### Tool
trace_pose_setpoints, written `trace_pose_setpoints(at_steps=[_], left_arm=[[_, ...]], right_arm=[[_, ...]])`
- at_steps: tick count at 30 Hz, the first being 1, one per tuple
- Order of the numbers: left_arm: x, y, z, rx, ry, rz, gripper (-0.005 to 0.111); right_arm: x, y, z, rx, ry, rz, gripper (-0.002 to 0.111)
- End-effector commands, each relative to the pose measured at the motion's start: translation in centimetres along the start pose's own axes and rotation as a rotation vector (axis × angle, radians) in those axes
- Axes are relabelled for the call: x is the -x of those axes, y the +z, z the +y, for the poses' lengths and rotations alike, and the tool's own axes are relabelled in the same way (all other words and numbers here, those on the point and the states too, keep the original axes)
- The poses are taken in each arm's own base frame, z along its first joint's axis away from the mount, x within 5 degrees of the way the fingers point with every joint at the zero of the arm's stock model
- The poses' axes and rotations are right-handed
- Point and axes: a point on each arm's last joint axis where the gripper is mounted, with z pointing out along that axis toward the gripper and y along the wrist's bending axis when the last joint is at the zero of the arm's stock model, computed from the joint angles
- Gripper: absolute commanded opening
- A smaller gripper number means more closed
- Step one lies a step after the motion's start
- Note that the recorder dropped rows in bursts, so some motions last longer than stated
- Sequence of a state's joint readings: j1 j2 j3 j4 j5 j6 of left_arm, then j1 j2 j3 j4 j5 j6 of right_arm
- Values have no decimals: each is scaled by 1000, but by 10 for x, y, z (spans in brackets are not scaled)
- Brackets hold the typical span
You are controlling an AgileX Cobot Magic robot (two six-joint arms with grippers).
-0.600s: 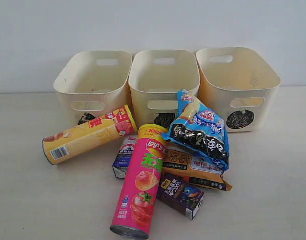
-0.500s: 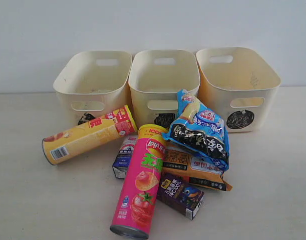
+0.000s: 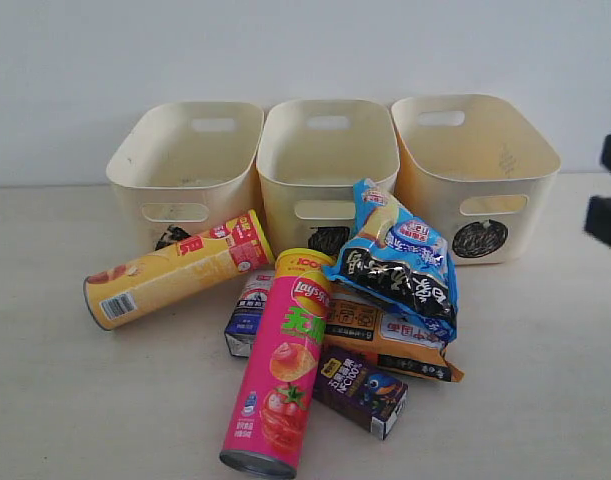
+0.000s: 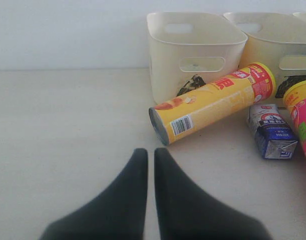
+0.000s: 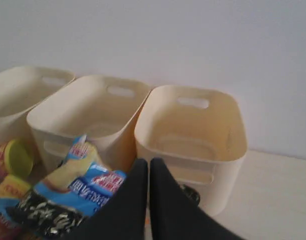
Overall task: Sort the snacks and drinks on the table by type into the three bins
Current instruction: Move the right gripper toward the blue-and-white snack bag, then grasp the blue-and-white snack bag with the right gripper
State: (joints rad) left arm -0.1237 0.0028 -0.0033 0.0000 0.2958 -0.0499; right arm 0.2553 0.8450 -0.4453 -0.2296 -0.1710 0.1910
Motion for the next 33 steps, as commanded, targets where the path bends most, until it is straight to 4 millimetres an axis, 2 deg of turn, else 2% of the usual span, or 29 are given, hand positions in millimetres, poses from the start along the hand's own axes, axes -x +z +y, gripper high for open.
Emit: trace_pose_setpoints(at_steps=[1,5,9,12,15,16,19,24,25,27,29,30,33], left_arm=[[-1,0,0,3,-10,1,4],[-1,0,0,3,-10,1,4],[-1,0,0,3,-10,1,4],[-1,0,0,3,-10,1,4],[-1,0,0,3,-10,1,4],[-1,0,0,3,-10,1,4],[-1,0,0,3,-10,1,4],[-1,0,0,3,-10,1,4],[-1,0,0,3,-10,1,4],[-1,0,0,3,-10,1,4],[-1,0,0,3,-10,1,4],[-1,0,0,3,-10,1,4],[-1,0,0,3,-10,1,4]], right_arm=[[-18,23,16,88,-60,113,0],[-45,46,33,167,-94,243,0],[-63,58,47,232,-155,316,0],[-77,65,61,291,-249,451,0],[-77,71,74,321,-307,559,0],[-74,76,84,349,-351,591,0],[-68,82,96,394,-436,579,0],[-56,92,99,401,-541,548,2],[-53,93,99,406,-555,532,6],[-51,94,101,418,-576,501,30],[-51,95,100,420,-583,495,80],[-50,95,101,421,-575,487,91],[-48,99,105,433,-546,434,89]])
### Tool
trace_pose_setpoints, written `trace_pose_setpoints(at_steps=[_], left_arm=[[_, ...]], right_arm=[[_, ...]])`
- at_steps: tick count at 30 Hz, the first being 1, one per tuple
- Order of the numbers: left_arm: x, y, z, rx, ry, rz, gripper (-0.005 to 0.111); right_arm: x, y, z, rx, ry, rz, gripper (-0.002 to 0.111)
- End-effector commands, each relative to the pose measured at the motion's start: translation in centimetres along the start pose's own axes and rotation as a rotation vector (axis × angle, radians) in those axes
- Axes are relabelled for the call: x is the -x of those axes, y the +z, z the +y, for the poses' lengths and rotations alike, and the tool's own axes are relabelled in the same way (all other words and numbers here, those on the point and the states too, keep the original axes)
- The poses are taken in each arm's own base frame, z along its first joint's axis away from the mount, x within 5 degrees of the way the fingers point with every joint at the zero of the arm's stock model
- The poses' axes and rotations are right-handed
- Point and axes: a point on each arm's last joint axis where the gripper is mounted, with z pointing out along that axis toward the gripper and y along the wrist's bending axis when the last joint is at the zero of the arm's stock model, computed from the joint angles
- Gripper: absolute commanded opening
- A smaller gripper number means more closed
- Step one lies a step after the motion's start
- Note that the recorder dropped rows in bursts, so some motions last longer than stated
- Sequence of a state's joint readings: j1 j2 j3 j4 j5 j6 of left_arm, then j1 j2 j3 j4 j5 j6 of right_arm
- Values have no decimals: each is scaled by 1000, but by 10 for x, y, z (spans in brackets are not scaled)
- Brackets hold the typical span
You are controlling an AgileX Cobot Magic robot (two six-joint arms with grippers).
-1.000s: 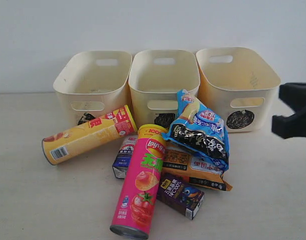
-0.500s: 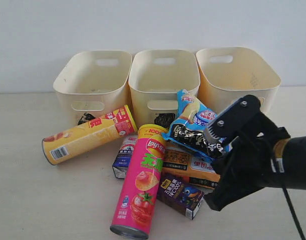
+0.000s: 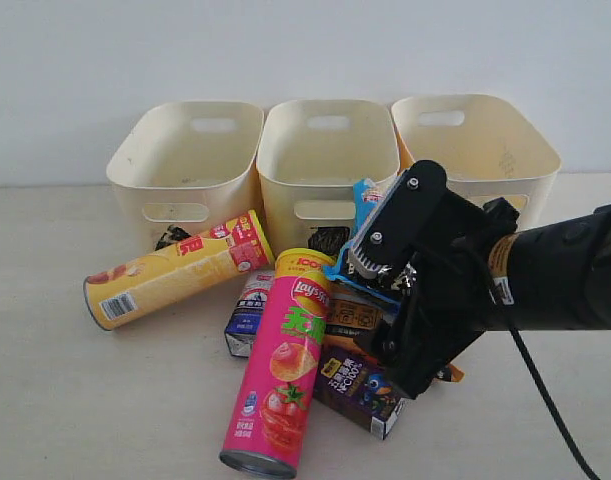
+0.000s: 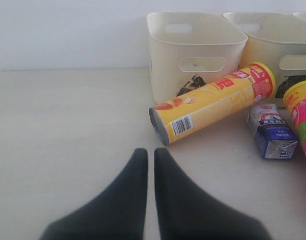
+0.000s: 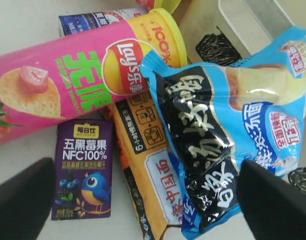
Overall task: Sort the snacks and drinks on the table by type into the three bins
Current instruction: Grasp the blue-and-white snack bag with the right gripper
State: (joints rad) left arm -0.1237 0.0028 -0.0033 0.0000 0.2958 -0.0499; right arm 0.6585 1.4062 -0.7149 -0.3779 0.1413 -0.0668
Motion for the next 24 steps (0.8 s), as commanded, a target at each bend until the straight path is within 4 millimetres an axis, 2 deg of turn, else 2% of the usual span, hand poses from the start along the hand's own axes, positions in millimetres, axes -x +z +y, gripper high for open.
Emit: trace_pose_setpoints(at_steps=[1,4,6,10,18,24], left_arm=[[-1,0,0,3,-10,1,4],[-1,0,0,3,-10,1,4],[-1,0,0,3,-10,1,4],[-1,0,0,3,-10,1,4],[-1,0,0,3,-10,1,4],[-1,0,0,3,-10,1,4]], right_arm=[[8,6,1,4,8,-85,88],[0,29,2,23,-9,-72,87],[-11,43,-9,2,44,-59,87],[-19,52,-23,-32,107,-78,87],[-17,63,-29,-76,34,-164,87],[-20,83,-41,-169,38,-100,87]])
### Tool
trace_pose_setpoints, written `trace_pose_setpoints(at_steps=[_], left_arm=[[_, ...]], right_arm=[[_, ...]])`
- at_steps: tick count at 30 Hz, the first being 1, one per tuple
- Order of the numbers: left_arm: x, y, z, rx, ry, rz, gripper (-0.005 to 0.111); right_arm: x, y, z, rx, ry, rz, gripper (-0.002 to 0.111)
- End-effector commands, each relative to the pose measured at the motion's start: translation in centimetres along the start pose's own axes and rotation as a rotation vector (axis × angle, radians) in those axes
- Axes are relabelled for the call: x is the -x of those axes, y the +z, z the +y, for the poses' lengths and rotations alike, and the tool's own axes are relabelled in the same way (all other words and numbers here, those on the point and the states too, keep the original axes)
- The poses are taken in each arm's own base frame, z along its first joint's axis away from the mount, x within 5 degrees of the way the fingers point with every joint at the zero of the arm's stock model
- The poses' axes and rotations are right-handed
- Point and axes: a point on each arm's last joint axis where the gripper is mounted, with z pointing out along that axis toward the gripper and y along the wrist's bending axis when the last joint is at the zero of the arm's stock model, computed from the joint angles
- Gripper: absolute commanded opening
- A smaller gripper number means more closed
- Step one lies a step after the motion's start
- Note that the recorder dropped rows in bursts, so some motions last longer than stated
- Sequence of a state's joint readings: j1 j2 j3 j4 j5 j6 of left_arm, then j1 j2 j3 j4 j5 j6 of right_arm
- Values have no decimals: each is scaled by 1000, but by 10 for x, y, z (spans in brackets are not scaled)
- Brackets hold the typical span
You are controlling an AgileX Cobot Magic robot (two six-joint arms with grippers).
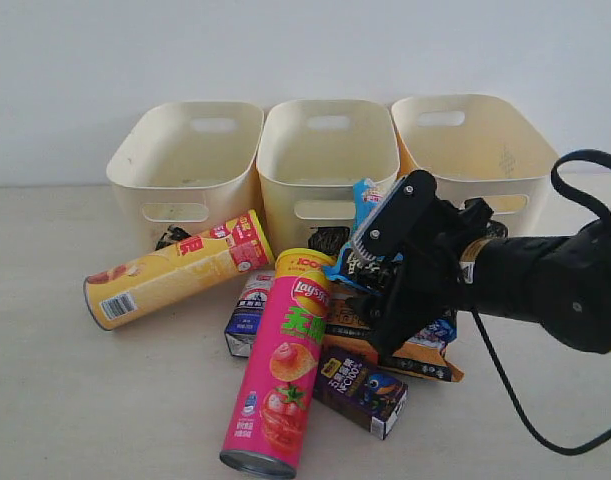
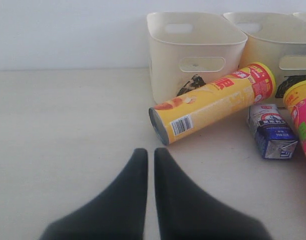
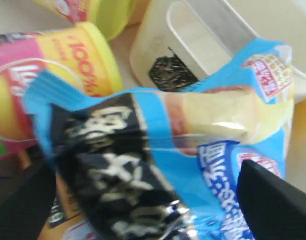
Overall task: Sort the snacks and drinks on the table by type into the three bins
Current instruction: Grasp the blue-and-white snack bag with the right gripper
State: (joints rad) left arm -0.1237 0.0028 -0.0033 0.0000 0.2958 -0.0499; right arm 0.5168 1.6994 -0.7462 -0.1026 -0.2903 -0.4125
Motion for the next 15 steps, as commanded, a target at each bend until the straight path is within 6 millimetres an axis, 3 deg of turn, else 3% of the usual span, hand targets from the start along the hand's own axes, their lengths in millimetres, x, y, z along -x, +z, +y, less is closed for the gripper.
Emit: trace_pose_setpoints(at_steps=[1,11,13,15], left_arm=[[-1,0,0,3,-10,1,4],[-1,0,0,3,-10,1,4],[-1,0,0,3,-10,1,4],[-1,0,0,3,-10,1,4]], right_arm=[[-2,15,-10,-77,18,33,87],[-11,40,-9,-103,40,42,83],[-12,40,-10,-112,68,47,71],[-12,40,-11,-119,91,52,49]])
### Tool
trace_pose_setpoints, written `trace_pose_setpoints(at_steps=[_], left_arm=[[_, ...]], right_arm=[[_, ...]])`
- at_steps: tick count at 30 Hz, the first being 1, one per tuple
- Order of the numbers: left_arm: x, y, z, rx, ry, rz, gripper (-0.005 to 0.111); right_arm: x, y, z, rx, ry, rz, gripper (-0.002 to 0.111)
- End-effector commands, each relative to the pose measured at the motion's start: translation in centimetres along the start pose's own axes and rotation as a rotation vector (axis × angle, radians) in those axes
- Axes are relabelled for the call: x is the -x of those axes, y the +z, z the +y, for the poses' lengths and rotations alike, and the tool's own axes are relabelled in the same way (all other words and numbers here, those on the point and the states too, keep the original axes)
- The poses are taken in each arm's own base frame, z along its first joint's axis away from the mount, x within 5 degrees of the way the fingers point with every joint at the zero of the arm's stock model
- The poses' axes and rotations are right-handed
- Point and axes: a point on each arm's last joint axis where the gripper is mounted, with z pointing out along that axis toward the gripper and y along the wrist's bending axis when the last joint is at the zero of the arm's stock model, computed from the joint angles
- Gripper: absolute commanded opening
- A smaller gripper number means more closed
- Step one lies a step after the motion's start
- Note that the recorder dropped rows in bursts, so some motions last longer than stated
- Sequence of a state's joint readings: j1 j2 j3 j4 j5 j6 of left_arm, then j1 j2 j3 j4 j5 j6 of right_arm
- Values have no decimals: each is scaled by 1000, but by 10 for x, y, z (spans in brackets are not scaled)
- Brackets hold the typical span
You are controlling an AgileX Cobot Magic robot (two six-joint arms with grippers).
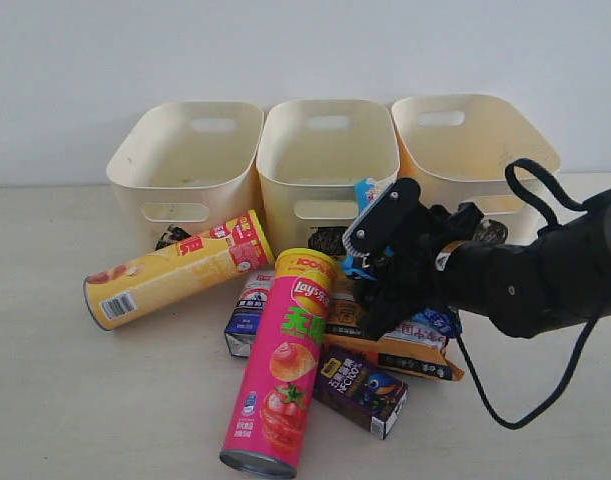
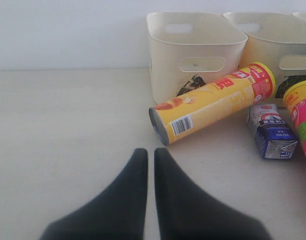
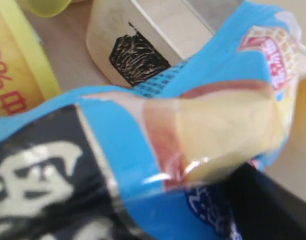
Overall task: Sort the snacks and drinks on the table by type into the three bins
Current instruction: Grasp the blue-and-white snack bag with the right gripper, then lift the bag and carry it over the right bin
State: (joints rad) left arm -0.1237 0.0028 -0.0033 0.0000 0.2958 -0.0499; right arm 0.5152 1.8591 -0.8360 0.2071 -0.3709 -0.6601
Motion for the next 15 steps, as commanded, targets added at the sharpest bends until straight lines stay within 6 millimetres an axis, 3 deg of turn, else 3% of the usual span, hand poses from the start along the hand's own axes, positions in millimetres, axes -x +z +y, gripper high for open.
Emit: trace_pose_setpoints(at_steps=[1,3,9,15], left_arm=[[-1,0,0,3,-10,1,4],[-1,0,0,3,-10,1,4],[-1,0,0,3,-10,1,4],[-1,0,0,3,-10,1,4]], right_arm=[[-2,0,-4,-20,55,17,33],[-3,0,-2,0,57,41,-1],[1,-8,-3,31,63,65,0],[23,-36,-14,33,75,19,0]])
